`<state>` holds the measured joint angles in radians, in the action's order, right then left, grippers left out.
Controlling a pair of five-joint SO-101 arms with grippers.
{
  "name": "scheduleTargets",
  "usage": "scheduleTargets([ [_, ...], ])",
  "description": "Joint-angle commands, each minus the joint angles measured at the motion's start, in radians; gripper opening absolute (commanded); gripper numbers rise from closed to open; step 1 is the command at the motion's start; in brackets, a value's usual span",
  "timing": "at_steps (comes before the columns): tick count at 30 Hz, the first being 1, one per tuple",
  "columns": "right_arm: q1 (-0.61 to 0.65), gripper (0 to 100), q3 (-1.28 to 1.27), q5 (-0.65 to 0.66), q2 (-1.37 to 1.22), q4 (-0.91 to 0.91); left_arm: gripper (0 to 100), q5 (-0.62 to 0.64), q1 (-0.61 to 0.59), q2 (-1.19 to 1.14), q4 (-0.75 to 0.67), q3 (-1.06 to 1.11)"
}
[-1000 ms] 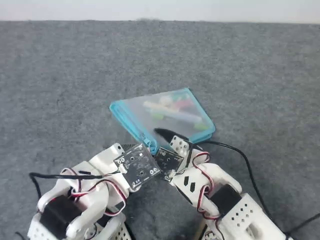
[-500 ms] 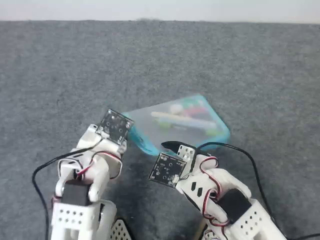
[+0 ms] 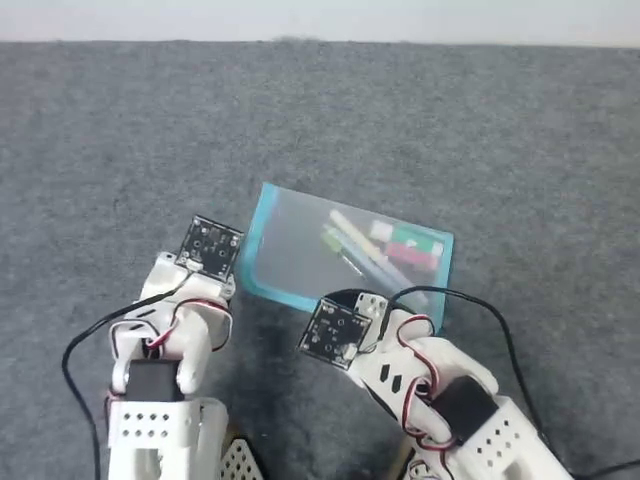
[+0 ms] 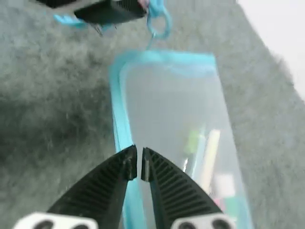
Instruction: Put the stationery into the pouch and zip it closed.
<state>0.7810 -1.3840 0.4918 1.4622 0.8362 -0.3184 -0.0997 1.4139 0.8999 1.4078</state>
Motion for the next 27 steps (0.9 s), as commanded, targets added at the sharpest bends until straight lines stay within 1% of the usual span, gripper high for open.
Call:
scheduleTargets([
  [1,-0.056,0.9,-0.021,-0.025,0.016,-0.031,1,0.006,0.069,-0.003,-0.08,0.061],
  [5,-0.194,0.9,-0.025,-0.029,0.001,-0.03,1,0.023,0.176,-0.003,-0.163,0.153],
  [7,-0.234,0.9,-0.023,-0.029,-0.038,-0.031,1,0.072,0.213,-0.002,-0.187,0.157],
  [9,-0.262,0.9,-0.018,-0.029,-0.091,-0.031,3,0.118,0.226,-0.002,-0.226,0.159],
  [11,-0.291,0.9,-0.014,-0.029,-0.151,-0.041,9,0.155,0.226,-0.002,-0.262,0.162],
  [15,-0.371,1.0,0.057,-0.038,-0.272,-0.031,26,0.245,0.226,-0.003,-0.273,0.166],
  [17,-0.407,0.9,0.081,-0.078,-0.308,-0.041,30,0.278,0.226,-0.002,-0.282,0.185],
  [21,-0.435,0.8,0.12,-0.143,-0.285,-0.031,31,0.324,0.224,-0.002,-0.428,0.232],
  [23,-0.437,0.8,0.114,-0.166,-0.229,-0.019,31,0.35,0.212,-0.002,-0.445,0.228],
  [25,-0.437,0.8,0.094,-0.166,-0.154,0.021,29,0.365,0.164,0.0,-0.453,0.214],
  [27,-0.437,0.8,0.06,-0.166,-0.062,0.062,26,0.371,0.08,0.0,-0.451,0.183],
])
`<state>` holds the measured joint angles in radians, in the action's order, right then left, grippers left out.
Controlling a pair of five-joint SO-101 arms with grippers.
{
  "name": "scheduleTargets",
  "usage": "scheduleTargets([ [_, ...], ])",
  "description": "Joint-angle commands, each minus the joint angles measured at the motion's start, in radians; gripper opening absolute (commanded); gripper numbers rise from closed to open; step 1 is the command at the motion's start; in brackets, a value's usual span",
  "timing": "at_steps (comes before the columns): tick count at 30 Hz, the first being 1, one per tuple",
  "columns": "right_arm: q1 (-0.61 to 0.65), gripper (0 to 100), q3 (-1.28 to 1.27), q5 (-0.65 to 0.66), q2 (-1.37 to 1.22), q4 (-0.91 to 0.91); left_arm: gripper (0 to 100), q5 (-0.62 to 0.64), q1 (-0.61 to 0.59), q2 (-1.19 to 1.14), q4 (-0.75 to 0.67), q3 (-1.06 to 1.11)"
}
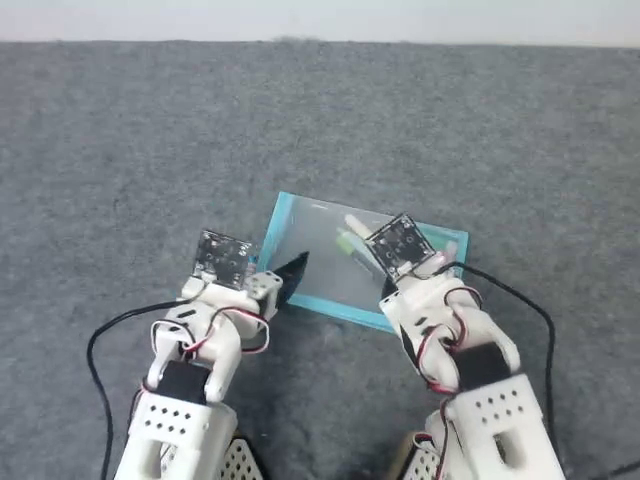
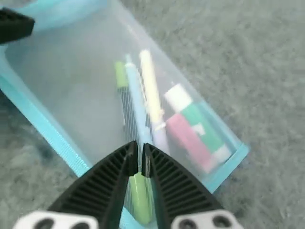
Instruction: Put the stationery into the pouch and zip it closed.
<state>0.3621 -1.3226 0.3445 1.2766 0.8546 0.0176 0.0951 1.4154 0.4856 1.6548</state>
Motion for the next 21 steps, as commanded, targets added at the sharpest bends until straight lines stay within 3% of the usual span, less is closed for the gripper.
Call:
scheduleTargets([
  [1,-0.018,0.8,-0.026,-0.018,0.171,0.061,24,0.035,-0.157,-0.002,-0.035,-0.074],
  [4,-0.019,0.8,-0.112,-0.018,0.321,0.108,22,0.037,-0.245,-0.002,-0.034,-0.077],
  [9,-0.019,0.8,-0.216,-0.017,0.544,0.231,22,0.092,-0.29,0.0,-0.038,-0.067],
  [13,-0.041,0.8,-0.222,-0.017,0.519,0.248,22,0.135,-0.344,0.097,-0.031,-0.076],
  [21,-0.206,0.8,-0.292,-0.026,0.541,0.245,22,0.097,-0.275,0.423,0.25,0.021],
])
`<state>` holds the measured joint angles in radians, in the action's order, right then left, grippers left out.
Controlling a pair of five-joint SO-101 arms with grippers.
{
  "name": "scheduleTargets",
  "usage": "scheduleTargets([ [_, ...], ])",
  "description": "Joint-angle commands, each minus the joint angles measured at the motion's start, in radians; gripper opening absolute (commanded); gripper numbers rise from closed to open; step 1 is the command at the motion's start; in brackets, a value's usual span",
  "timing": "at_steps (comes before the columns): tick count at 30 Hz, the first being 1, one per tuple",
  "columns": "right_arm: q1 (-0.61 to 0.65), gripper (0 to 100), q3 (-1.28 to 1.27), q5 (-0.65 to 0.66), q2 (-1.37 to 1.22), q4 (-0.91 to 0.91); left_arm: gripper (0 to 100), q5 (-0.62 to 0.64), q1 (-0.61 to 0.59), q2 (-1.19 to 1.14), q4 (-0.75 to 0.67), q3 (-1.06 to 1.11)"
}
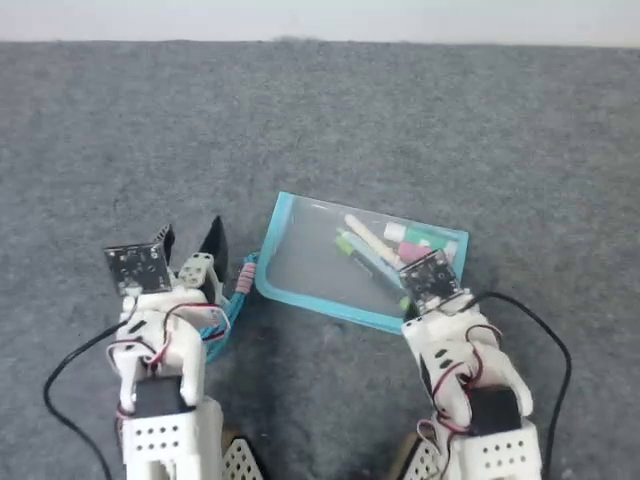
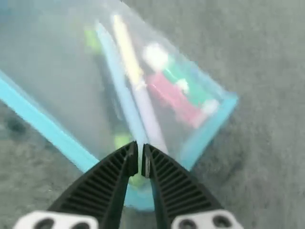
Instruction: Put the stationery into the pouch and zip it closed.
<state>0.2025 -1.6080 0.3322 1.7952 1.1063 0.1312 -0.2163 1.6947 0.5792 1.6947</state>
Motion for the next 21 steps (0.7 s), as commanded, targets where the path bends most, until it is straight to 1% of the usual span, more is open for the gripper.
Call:
scheduleTargets([
  [1,-0.061,0.8,-0.02,-0.014,0.022,-0.007,22,-0.029,0.055,0.137,0.178,-0.012],
  [3,-0.079,0.8,-0.048,-0.014,0.022,-0.005,22,-0.051,0.078,0.106,0.216,-0.008],
  [8,-0.13,0.9,-0.075,-0.014,0.022,0.012,22,-0.153,0.078,0.054,0.27,-0.005],
  [14,-0.226,0.9,-0.075,-0.008,0.022,0.11,22,-0.318,0.078,0.025,0.514,-0.004],
  [16,-0.263,0.9,-0.075,-0.011,0.022,0.136,22,-0.374,0.078,0.025,0.575,-0.004],
  [21,-0.305,0.9,-0.075,-0.014,0.022,0.148,22,-0.482,0.083,0.025,0.591,-0.004],
])
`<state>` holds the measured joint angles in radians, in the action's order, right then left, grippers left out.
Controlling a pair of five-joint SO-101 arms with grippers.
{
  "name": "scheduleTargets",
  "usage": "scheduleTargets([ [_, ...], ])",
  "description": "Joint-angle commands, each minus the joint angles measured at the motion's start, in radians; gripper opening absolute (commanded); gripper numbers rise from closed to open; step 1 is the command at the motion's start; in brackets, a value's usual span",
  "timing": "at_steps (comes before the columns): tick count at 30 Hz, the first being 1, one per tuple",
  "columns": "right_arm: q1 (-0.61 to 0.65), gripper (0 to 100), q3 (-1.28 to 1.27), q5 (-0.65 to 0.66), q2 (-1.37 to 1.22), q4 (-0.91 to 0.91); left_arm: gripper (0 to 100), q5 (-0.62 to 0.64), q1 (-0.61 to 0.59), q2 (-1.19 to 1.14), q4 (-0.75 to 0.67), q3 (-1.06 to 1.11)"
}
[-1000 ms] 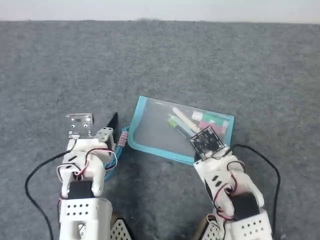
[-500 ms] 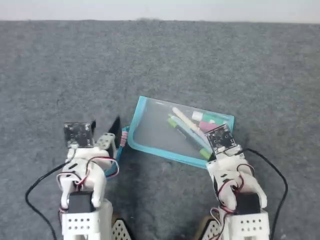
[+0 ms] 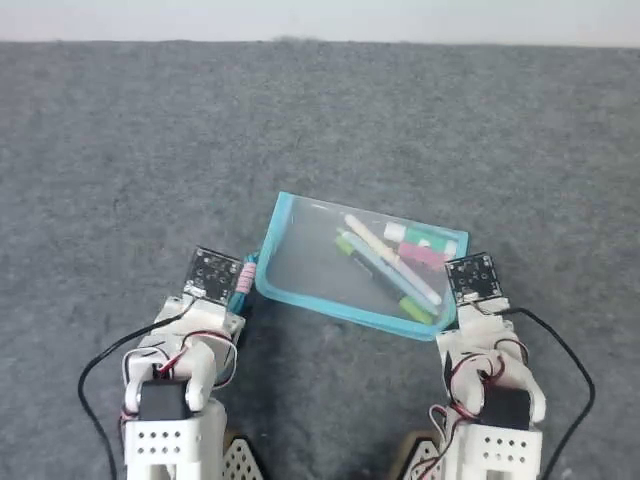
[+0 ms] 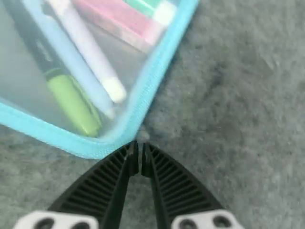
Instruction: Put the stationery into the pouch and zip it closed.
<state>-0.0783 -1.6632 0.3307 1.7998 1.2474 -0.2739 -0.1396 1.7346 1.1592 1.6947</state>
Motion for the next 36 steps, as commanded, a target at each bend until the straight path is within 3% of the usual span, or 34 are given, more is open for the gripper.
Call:
scheduleTargets([
  [1,-0.024,0.9,-0.02,-0.012,0.018,0.007,22,-0.086,0.008,-0.015,0.011,-0.004],
  [36,-0.024,0.9,-0.02,-0.005,0.018,0.064,22,-0.092,0.008,-0.015,0.012,-0.004],
])
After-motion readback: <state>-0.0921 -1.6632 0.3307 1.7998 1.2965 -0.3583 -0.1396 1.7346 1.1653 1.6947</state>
